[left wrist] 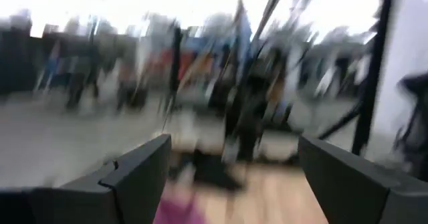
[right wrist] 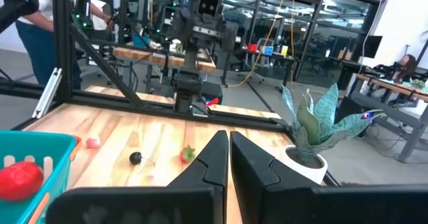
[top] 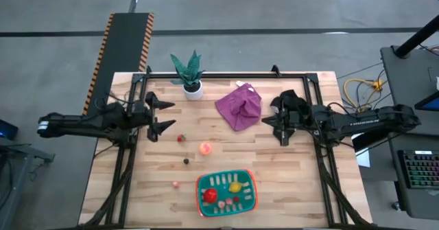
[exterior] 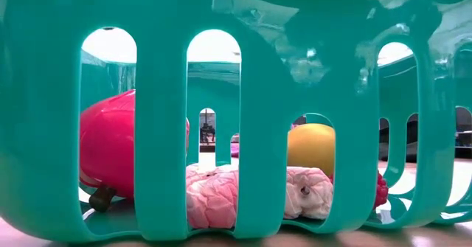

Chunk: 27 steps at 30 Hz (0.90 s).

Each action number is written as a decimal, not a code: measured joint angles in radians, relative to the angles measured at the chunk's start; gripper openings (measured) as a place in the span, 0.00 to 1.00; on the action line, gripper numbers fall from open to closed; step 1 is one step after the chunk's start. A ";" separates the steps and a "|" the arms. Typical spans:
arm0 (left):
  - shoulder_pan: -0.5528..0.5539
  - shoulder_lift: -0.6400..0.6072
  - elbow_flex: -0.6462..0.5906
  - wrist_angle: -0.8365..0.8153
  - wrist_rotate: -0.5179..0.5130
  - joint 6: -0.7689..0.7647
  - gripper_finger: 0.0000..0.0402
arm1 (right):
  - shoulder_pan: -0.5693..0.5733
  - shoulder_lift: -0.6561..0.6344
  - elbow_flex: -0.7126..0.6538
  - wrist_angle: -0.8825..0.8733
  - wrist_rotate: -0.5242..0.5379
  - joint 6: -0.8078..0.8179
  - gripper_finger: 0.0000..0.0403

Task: Pick and placing Produce into tupperware
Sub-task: Put the red strawberry into the green basket

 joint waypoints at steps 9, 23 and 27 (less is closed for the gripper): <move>-0.022 0.076 0.079 -0.425 -0.134 -0.181 0.77 | 0.000 0.012 0.004 -0.010 0.000 -0.002 0.02; -0.025 0.266 0.079 -0.680 -0.118 -0.373 0.77 | 0.000 0.013 0.004 -0.026 0.001 -0.020 0.02; -0.031 0.335 0.079 -0.680 -0.074 -0.374 0.77 | 0.000 0.013 0.004 -0.041 0.002 -0.030 0.02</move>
